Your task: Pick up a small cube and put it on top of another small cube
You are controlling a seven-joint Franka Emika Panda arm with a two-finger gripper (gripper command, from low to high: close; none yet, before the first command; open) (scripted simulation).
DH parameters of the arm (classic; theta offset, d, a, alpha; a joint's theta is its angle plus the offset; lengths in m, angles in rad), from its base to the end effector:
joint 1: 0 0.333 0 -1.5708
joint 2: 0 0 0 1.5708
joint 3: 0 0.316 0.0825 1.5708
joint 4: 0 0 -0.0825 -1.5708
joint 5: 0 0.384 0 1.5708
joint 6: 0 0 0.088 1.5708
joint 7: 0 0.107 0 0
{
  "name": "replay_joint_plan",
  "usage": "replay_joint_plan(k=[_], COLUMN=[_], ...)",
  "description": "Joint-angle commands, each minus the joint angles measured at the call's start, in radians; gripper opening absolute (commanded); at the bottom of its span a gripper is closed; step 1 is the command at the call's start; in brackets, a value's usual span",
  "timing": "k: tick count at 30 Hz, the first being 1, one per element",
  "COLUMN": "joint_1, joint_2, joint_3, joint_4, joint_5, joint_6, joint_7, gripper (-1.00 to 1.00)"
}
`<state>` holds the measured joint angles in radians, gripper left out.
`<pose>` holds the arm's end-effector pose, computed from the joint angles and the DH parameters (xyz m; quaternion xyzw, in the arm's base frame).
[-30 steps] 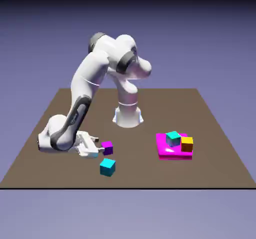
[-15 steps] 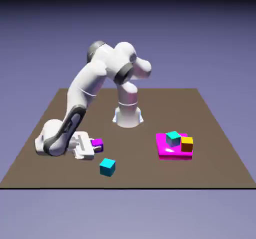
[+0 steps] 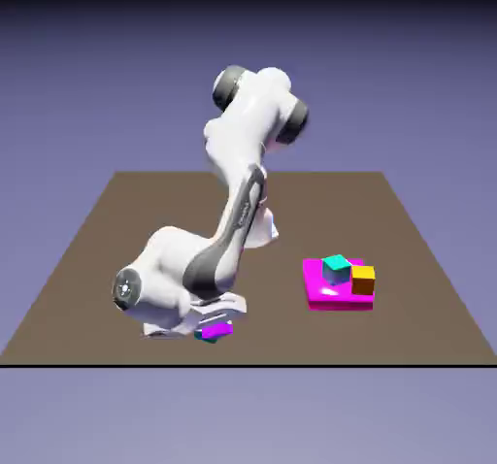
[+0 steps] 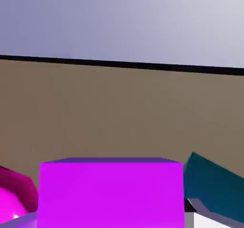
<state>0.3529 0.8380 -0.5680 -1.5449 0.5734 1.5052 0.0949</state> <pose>0.6147 -0.0326 0.1769 -0.9064 0.2320 0.3453 0.0735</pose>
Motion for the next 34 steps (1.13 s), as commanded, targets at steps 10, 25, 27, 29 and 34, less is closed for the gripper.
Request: replay_joint_plan(k=[10,25,27,29,34], joint_1=[0.161,-0.194,-0.204,-0.213,-0.223], joint_2=[-0.001,0.188,0.166,0.143,0.119], joint_3=[0.253,0.457,0.456,0.456,0.455], joint_4=[0.263,0.226,0.154,0.081,0.004], joint_5=[-0.434,-1.018,-1.020,-1.022,-1.023], joint_6=[-0.039,-0.466,-0.418,-0.369,-0.316], joint_7=[-0.040,0.281,0.298,0.316,0.335], gripper=[-1.00,-1.00,-1.00,-1.00,1.00])
